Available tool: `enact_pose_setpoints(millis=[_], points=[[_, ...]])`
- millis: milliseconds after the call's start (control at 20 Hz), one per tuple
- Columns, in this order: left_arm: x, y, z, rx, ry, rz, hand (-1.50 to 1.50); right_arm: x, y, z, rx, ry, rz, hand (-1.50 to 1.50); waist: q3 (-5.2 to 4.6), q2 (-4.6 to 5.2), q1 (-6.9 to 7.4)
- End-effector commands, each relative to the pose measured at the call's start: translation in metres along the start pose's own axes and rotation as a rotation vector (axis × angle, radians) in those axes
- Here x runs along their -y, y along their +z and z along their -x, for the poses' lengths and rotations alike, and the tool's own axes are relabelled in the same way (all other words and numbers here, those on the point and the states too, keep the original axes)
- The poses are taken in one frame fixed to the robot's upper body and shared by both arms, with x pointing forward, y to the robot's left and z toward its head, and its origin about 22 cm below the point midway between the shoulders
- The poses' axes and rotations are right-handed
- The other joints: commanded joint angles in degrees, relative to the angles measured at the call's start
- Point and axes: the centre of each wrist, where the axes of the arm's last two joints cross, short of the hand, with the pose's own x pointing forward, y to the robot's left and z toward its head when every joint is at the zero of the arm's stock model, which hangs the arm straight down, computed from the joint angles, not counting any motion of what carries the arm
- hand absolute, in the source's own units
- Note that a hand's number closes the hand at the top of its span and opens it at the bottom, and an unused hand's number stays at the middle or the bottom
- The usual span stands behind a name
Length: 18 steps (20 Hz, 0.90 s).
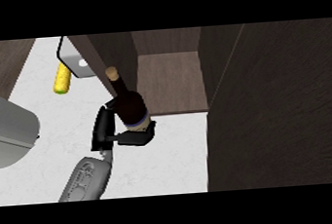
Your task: Pick up the wine, place it into the cabinet and close the cabinet
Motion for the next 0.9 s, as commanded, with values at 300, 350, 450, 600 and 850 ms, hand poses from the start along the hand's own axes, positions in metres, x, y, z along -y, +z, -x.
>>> enact_pose_setpoints(millis=[300,350,450,600,850], points=[[0.046,-0.033,-0.031,-0.013,0.028,0.023,1.50,-0.001,0.003,-0.018,0.051,-0.042,-0.047,-1.50,-0.19,0.64,-2.42],[0.050,-0.028,-0.042,-0.013,0.038,0.027,1.50,-0.012,0.003,-0.019,0.061,-0.066,-0.027,-1.50,-0.16,0.35,-1.65],[0.053,-0.031,-0.035,-0.028,0.002,-0.013,1.50,-0.003,0.007,-0.017,0.051,-0.047,-0.037,-1.50,-0.14,0.47,-2.07],[0.055,-0.030,-0.035,-0.057,-0.015,-0.007,1.50,-0.003,0.007,-0.012,0.067,-0.054,-0.032,-1.50,-0.12,0.46,-2.14],[0.065,-0.032,-0.031,-0.070,-0.143,-0.057,1.50,-0.004,-0.001,-0.007,0.057,-0.087,-0.051,-1.50,-0.12,0.93,-3.57]])
